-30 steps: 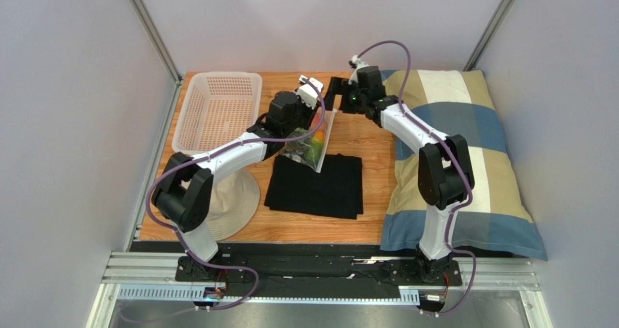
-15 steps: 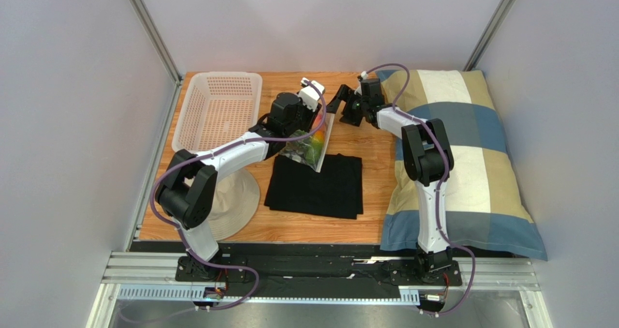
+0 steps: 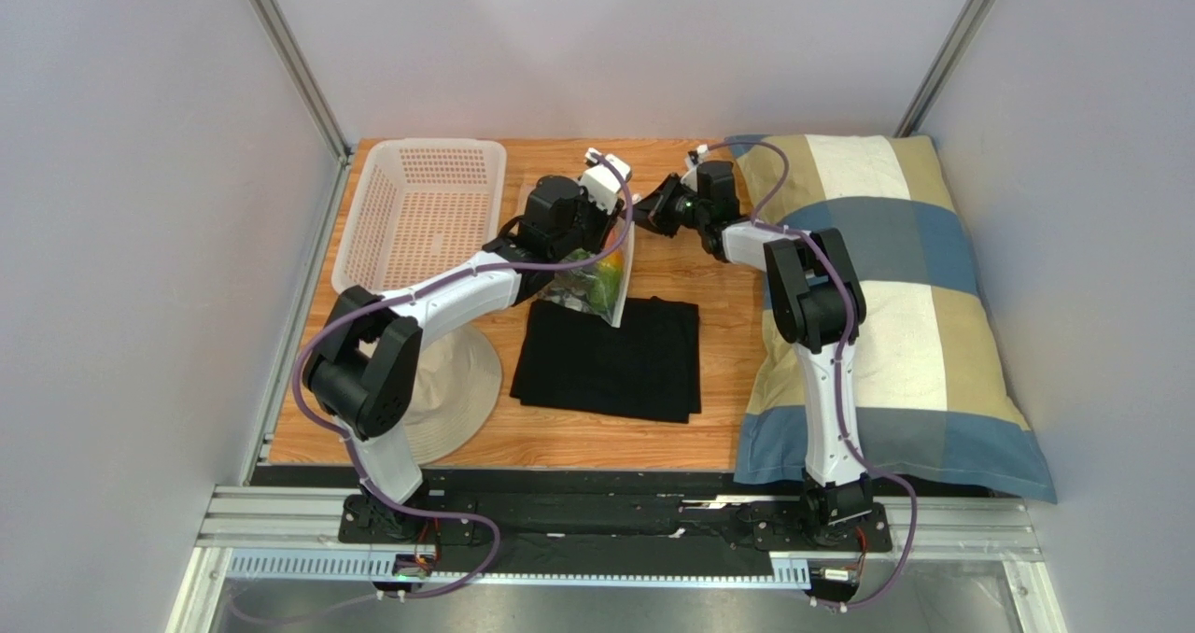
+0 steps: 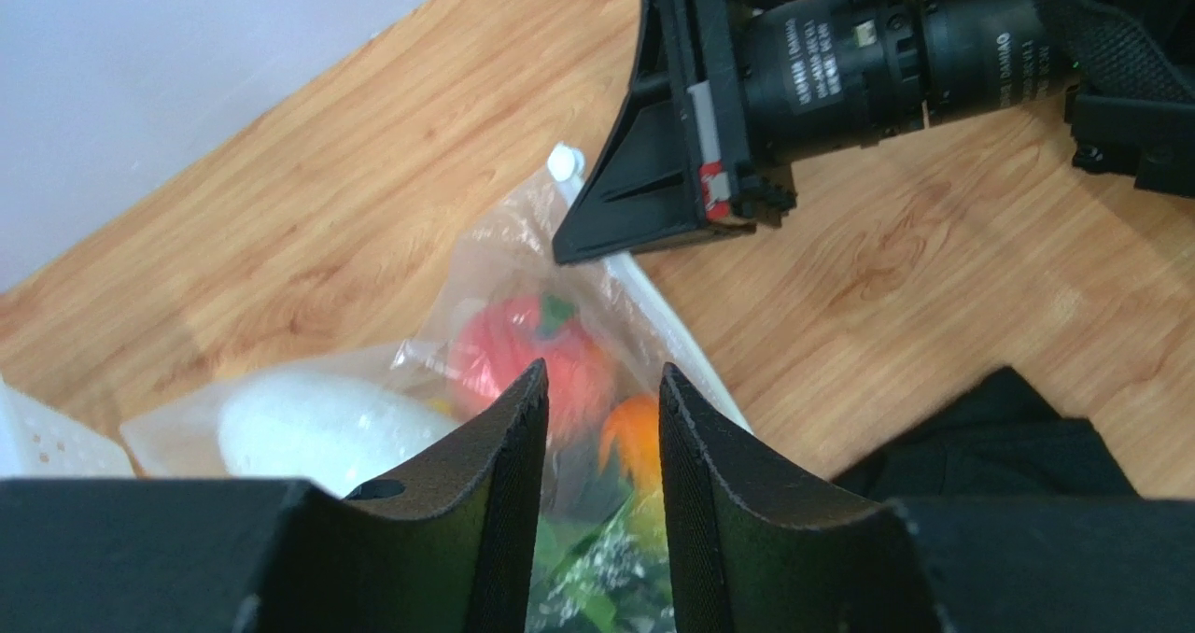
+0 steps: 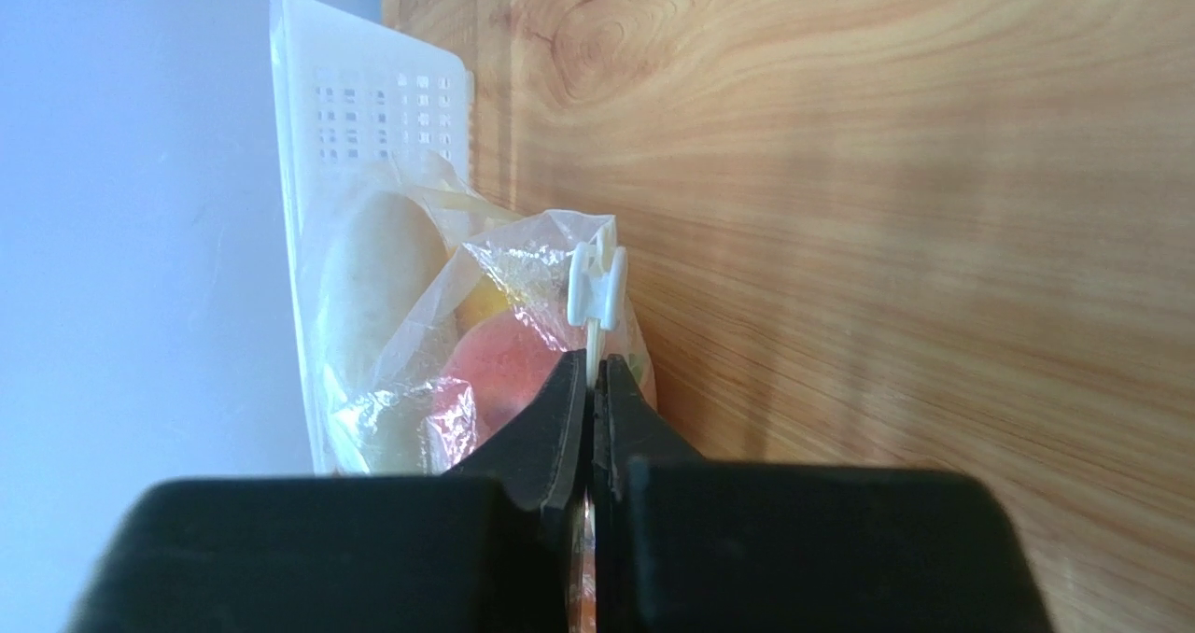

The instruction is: Open the zip-top bag and remove the fake food

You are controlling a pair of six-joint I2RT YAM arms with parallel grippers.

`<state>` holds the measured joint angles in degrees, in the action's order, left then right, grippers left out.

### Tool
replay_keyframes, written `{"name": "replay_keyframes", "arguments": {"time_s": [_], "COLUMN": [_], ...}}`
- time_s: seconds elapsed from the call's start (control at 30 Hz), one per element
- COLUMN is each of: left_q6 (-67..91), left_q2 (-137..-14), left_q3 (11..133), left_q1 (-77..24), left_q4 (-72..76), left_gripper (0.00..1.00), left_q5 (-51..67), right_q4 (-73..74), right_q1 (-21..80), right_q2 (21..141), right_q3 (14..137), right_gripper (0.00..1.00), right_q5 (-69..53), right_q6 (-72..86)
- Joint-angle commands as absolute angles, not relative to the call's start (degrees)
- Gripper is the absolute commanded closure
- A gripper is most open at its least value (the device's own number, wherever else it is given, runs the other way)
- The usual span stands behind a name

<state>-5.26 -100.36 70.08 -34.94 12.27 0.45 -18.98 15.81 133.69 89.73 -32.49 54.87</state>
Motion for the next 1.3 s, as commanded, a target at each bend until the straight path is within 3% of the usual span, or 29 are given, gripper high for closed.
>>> {"name": "replay_keyframes", "arguments": {"time_s": [0.0, 0.3, 0.33, 0.6, 0.7, 0.73, 0.8, 0.9, 0.93, 0.97, 1.0, 1.07, 1.1, 1.13, 1.2, 1.27], "left_q6": [-9.5, -13.0, -12.8, -11.8, -10.0, -9.8, -9.1, -9.5, -10.1, -10.5, -10.7, -10.8, -10.4, -9.7, -8.9, -7.7], "left_q2": [-104.0, -110.0, -110.5, -116.9, -119.3, -119.6, -120.1, -119.6, -119.1, -118.6, -118.0, -115.4, -114.5, -112.8, -111.5, -111.1], "left_q3": [77.6, 88.1, 90.1, 95.2, 99.0, 99.1, 98.9, 97.8, 97.6, 97.6, 97.1, 97.3, 97.8, 98.1, 100.5, 103.0], "left_q1": [-37.2, -39.5, -39.5, -39.8, -39.8, -39.8, -39.8, -39.8, -39.7, -39.8, -39.3, -38.5, -37.4, -36.7, -34.6, -33.2], "left_q4": [11.7, 15.0, 14.5, 15.9, 14.0, 13.6, 12.9, 12.1, 11.7, 10.5, 9.8, 7.2, 4.1, 2.7, -3.5, -10.0], "left_gripper": [0.58, 0.40, 0.31, 0.31, 0.38, 0.47, 0.54, 0.84, 1.00, 1.00, 1.00, 1.00, 1.00, 1.00, 1.00, 1.00], "left_q5": [0.6, -5.3, -4.9, -7.6, -9.6, -9.3, -9.4, -10.5, -11.1, -11.3, -9.8, -6.3, -2.9, -0.7, 6.4, 10.3], "right_q4": [-11.7, 2.6, 3.4, -3.3, -3.3, -2.9, -2.3, -3.9, -4.0, -4.0, -5.0, -7.5, -10.7, -11.8, -11.1, -9.6], "right_q1": [15.4, 14.6, 14.4, 13.3, 14.4, 14.8, 15.6, 16.1, 16.1, 15.8, 15.5, 14.4, 12.5, 11.4, 9.0, 7.9], "right_q2": [127.7, 116.8, 116.2, 109.4, 106.1, 105.4, 104.2, 103.2, 102.9, 102.5, 101.7, 100.6, 100.1, 99.3, 98.9, 99.3], "right_q3": [98.3, 101.5, 101.1, 90.7, 87.5, 87.1, 86.3, 85.0, 85.0, 84.9, 84.1, 82.6, 80.9, 80.5, 80.5, 82.3], "right_gripper": [1.00, 1.00, 1.00, 1.00, 1.00, 1.00, 1.00, 1.00, 1.00, 0.97, 0.78, 0.55, 0.48, 0.33, 0.15, 0.09], "right_q5": [-31.0, -22.3, -21.6, -22.1, -19.5, -18.7, -17.6, -17.4, -17.5, -17.5, -17.4, -17.8, -19.8, -20.9, -23.4, -26.0], "right_q6": [55.3, 61.0, 61.8, 72.3, 73.6, 73.3, 73.4, 74.2, 73.1, 72.3, 71.5, 67.1, 64.7, 62.7, 54.6, 42.7]}}
